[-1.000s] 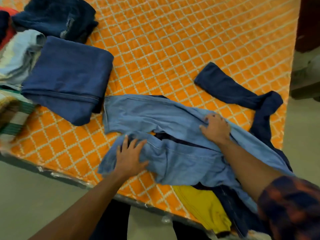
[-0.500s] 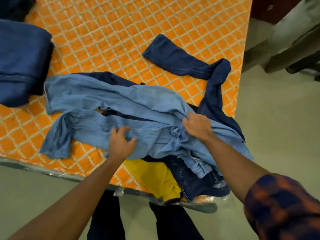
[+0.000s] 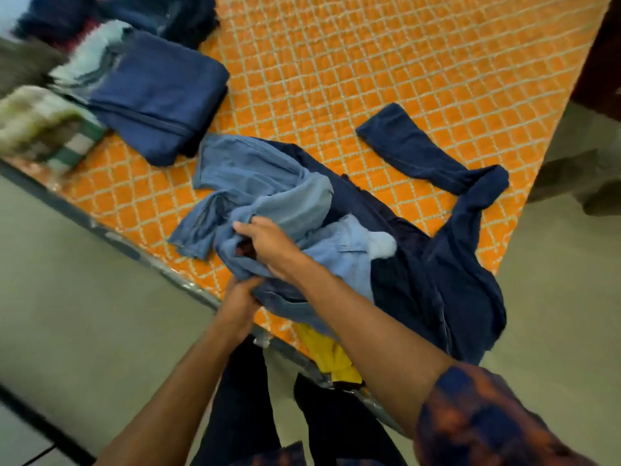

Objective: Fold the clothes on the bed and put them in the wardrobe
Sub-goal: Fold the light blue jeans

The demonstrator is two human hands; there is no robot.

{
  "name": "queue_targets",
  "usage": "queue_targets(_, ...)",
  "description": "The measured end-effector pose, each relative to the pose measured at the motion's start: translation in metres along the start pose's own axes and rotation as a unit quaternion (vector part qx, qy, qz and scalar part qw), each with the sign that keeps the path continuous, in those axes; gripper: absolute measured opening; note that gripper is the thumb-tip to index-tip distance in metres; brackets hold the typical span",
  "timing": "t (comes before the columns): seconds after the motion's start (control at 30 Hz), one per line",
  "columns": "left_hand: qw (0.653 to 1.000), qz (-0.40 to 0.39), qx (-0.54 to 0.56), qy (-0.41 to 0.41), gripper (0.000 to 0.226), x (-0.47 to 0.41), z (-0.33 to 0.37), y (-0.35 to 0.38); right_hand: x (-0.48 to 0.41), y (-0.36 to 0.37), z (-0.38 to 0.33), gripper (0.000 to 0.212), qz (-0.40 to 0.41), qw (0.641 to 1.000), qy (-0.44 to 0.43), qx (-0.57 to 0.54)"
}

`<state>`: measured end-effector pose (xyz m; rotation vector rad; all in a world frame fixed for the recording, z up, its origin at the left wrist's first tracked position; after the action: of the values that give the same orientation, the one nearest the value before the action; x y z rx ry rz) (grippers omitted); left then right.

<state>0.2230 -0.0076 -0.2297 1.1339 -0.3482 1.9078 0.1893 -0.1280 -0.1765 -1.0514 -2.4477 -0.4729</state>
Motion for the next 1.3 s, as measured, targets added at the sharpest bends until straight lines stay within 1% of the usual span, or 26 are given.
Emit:
queue_targets(0.03, 0.999, 0.017, 0.027, 0.017, 0.043, 0.008, 0.008, -0.017, -0.001, 0.015, -0.003, 0.017, -0.042, 0.998, -0.026, 0.046)
queue_targets(0.1, 0.995, 0.075, 0.068, 0.019, 0.028, 0.034, 0.018, -0.050, 0.006, 0.032, -0.002, 0.023, -0.074, 0.983, -0.091, 0.144)
queue_targets(0.17, 0.988, 0.105, 0.115, 0.002, 0.037, 0.056, 0.023, -0.068, 0.016, 0.027, 0.013, 0.021, -0.001, 0.958, -0.166, 0.233)
queue_targets(0.2, 0.985, 0.121, 0.125, 0.003, 0.035, 0.062, 0.022, -0.080, 0.020, 0.018, 0.026, 0.019, 0.051, 0.942, -0.183, 0.278)
queue_targets(0.23, 0.979, 0.140, 0.146, 0.007, 0.032, 0.072, 0.020, -0.094, 0.027, 0.012, 0.041, 0.021, 0.095, 0.929, -0.166, 0.316)
queue_targets(0.27, 0.975, 0.157, 0.155, 0.016, 0.034, 0.077, 0.020, -0.101, 0.035, -0.001, 0.058, 0.028, 0.144, 0.927, -0.120, 0.323)
queue_targets(0.3, 0.970, 0.166, 0.178, 0.014, 0.035, 0.085, 0.018, -0.115, 0.046, -0.004, 0.071, 0.039, 0.178, 0.939, -0.058, 0.288)
queue_targets(0.33, 0.965, 0.155, 0.212, 0.007, 0.035, 0.094, 0.016, -0.126, 0.056, -0.001, 0.083, 0.046, 0.210, 0.958, 0.014, 0.193)
queue_targets(0.37, 0.962, 0.149, 0.227, -0.003, 0.034, 0.098, 0.016, -0.128, 0.067, -0.003, 0.093, 0.047, 0.229, 0.966, 0.091, 0.073)
queue_targets(0.4, 0.957, 0.151, 0.247, -0.012, 0.032, 0.105, 0.013, -0.134, 0.074, 0.008, 0.100, 0.042, 0.206, 0.967, 0.149, -0.028)
queue_targets(0.43, 0.954, 0.148, 0.261, -0.020, 0.030, 0.111, 0.013, -0.141, 0.080, 0.022, 0.103, 0.036, 0.172, 0.965, 0.176, -0.090)
queue_targets(0.47, 0.949, 0.149, 0.276, -0.028, 0.029, 0.115, 0.014, -0.144, 0.085, 0.035, 0.103, 0.033, 0.138, 0.970, 0.169, -0.109)
queue_targets(0.57, 0.932, 0.159, 0.322, -0.045, 0.028, 0.121, 0.017, -0.174, 0.082, 0.081, 0.088, 0.032, 0.103, 0.986, 0.071, -0.107)
queue_targets(0.6, 0.930, 0.161, 0.326, -0.048, 0.028, 0.122, 0.018, -0.186, 0.078, 0.094, 0.080, 0.025, 0.096, 0.989, 0.043, -0.102)
queue_targets(0.63, 0.929, 0.171, 0.325, -0.052, 0.028, 0.124, 0.020, -0.200, 0.074, 0.108, 0.070, 0.019, 0.084, 0.992, 0.025, -0.092)
queue_targets(0.7, 0.930, 0.181, 0.316, -0.056, 0.031, 0.127, 0.025, -0.231, 0.066, 0.138, 0.047, 0.017, 0.059, 0.996, 0.008, -0.073)
queue_targets(0.8, 0.956, 0.123, 0.265, -0.002, 0.037, 0.144, 0.039, -0.274, 0.051, 0.195, 0.018, 0.026, 0.013, 0.996, -0.013, -0.090)
queue_targets(0.87, 0.975, 0.105, 0.192, 0.049, 0.024, 0.174, 0.048, -0.295, 0.043, 0.252, 0.003, 0.038, -0.004, 0.994, -0.011, -0.105)
queue_targets(0.9, 0.980, 0.103, 0.149, 0.083, 0.032, 0.185, 0.048, -0.300, 0.043, 0.279, -0.004, 0.046, -0.002, 0.993, -0.005, -0.114)
queue_targets(0.93, 0.982, 0.099, 0.103, 0.123, 0.053, 0.195, 0.046, -0.302, 0.042, 0.305, -0.008, 0.054, -0.004, 0.992, 0.006, -0.128)
queue_targets(1.03, 0.975, 0.074, 0.036, 0.206, 0.106, 0.218, 0.035, -0.310, 0.048, 0.377, -0.025, 0.049, -0.030, 0.990, 0.009, -0.137)
queue_targets(1.1, 0.968, 0.107, 0.019, 0.228, 0.129, 0.227, 0.039, -0.328, 0.055, 0.406, -0.039, 0.052, -0.052, 0.990, 0.006, -0.132)
queue_targets(1.13, 0.962, 0.117, 0.004, 0.248, 0.133, 0.230, 0.044, -0.333, 0.056, 0.415, -0.044, 0.051, -0.068, 0.989, 0.004, -0.133)
queue_targets(1.2, 0.944, 0.159, -0.007, 0.288, 0.123, 0.237, 0.048, -0.340, 0.059, 0.432, -0.050, 0.042, -0.092, 0.989, -0.002, -0.117)
queue_targets(1.23, 0.937, 0.198, -0.010, 0.286, 0.108, 0.241, 0.053, -0.339, 0.060, 0.434, -0.051, 0.041, -0.092, 0.990, -0.006, -0.106)
queue_targets(1.3, 0.922, 0.294, -0.026, 0.252, 0.064, 0.249, 0.053, -0.347, 0.065, 0.439, -0.056, 0.042, -0.117, 0.988, -0.012, -0.099)
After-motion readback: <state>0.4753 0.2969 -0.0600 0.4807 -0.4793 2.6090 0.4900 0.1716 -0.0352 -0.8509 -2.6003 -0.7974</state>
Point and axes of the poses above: each hand's wrist, its own x-axis away from the middle knuckle, its own y-axis out of the palm, z = x × y, the point moved 1 cm from there along -x, towards the middle knuckle, and after that the axes turned 9 degrees about -y, right-handed, at the moved point
